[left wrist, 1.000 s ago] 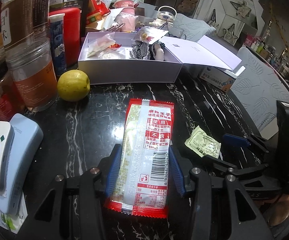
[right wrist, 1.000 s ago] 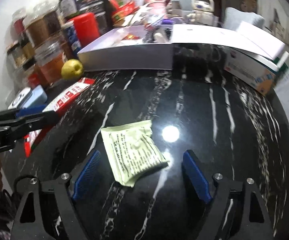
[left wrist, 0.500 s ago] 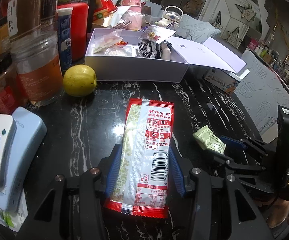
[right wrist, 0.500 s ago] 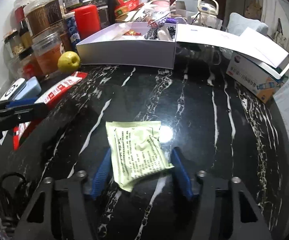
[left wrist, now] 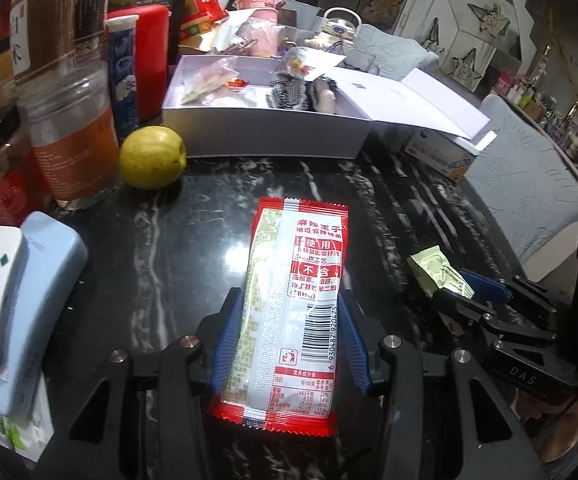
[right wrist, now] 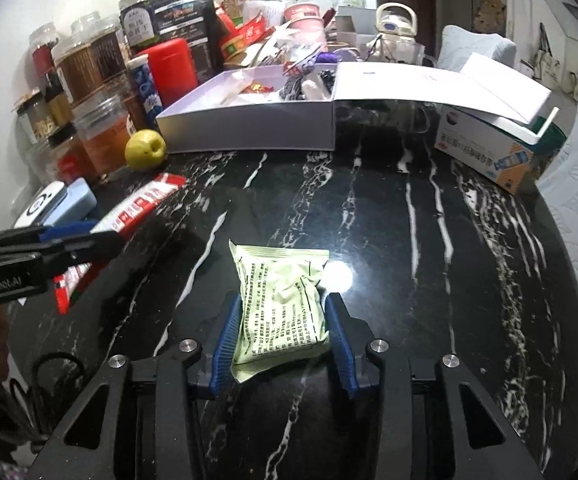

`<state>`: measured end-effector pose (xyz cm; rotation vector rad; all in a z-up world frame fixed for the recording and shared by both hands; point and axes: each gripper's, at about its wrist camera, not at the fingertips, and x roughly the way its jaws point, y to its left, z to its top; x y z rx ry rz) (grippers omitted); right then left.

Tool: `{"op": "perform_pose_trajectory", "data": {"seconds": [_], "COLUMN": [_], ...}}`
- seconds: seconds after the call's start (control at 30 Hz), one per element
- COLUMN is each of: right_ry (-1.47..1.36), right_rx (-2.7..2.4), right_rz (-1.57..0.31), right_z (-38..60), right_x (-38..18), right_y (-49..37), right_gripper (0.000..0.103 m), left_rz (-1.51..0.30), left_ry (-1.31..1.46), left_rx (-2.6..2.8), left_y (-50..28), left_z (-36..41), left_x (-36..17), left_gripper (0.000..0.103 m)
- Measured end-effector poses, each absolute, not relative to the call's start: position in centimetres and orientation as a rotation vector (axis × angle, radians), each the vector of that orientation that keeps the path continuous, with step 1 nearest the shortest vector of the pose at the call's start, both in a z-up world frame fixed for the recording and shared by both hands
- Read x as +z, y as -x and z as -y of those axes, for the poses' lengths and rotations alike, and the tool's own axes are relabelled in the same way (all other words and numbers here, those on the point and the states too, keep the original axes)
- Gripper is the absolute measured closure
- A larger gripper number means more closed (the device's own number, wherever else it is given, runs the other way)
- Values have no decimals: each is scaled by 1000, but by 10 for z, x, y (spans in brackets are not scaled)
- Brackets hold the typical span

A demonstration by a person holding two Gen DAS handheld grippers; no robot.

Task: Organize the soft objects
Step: 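Carry the red-and-white packet and green sachet over the white box with both tools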

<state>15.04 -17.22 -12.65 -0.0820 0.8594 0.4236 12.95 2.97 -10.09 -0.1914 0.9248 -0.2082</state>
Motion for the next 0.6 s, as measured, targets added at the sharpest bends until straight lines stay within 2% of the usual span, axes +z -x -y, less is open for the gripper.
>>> {"op": "perform_pose_trajectory", "data": {"seconds": [0.6], "right_ry": [26], "right_rx": [451], "right_rz": [-733], "right_z": [189], "right_x": [-59], "right_y": [-140], "right_gripper": [61], "left_rz": [-797], "left_ry": [151], "left_rx": [-298], "left_y": [-140], "left_z": [-4], "left_x": [-34], "left_gripper": [56]}}
